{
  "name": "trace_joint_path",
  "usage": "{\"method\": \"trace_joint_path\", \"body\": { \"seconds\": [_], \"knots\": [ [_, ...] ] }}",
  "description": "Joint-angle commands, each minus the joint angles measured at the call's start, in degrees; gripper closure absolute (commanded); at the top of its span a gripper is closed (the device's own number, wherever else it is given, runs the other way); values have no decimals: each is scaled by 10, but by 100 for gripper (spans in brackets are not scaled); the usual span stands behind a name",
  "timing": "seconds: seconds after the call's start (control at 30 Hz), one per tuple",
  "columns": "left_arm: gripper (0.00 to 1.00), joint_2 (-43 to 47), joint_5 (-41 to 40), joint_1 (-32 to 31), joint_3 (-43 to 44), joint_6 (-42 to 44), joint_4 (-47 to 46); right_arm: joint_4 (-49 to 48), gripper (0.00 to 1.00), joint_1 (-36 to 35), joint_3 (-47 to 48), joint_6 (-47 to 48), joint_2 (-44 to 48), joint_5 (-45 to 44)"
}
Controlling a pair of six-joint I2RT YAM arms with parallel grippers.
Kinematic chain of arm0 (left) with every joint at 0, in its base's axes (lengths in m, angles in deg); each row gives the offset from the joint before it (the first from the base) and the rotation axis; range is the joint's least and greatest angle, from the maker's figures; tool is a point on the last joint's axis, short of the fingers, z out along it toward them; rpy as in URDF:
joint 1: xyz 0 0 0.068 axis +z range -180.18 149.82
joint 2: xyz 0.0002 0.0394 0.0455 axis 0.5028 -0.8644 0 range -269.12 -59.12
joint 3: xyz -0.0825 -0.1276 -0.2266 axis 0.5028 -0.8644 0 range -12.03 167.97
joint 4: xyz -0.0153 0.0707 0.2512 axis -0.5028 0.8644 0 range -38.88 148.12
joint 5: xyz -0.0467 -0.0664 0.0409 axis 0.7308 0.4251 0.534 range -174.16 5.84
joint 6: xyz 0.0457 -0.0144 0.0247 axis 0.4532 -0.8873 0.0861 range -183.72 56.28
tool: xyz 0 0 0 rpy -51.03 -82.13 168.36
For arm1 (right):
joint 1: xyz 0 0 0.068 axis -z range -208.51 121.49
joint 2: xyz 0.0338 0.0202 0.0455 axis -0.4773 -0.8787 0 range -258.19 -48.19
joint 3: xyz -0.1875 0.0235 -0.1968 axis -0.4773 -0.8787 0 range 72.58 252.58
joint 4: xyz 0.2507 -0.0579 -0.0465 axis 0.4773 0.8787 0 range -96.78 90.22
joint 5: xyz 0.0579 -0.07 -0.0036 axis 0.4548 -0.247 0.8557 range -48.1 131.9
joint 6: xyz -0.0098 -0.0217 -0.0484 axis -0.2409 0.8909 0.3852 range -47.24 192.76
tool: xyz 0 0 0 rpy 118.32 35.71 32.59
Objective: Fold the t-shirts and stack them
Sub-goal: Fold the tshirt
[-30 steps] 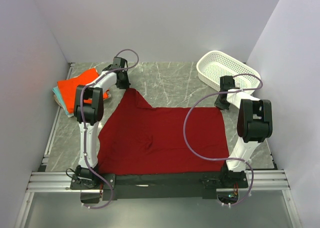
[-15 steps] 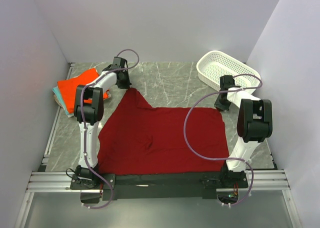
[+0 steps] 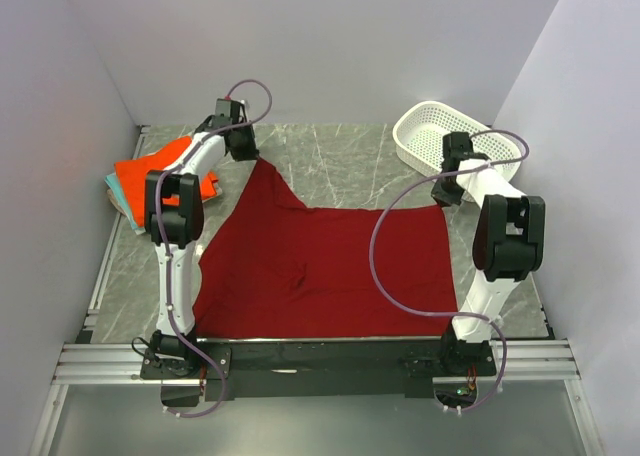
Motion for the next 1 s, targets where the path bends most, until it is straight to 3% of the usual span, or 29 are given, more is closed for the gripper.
{"method": "trace_joint_path", "body": {
  "seconds": [0.0,0.37,0.63,0.97],
  "knots": [
    [100,-3,28,8,52,17,-19,21,100,0,51,-4,-22,-16],
    [100,11,81,23,110,20,-32,68,100,0,166,3,-63,-18],
    [100,179,97,24,-108,33,-105,57,100,0,113,9,-1,-10],
    [100,389,82,24,-338,15,-127,36,100,0,15,10,93,-6]
  ]
}}
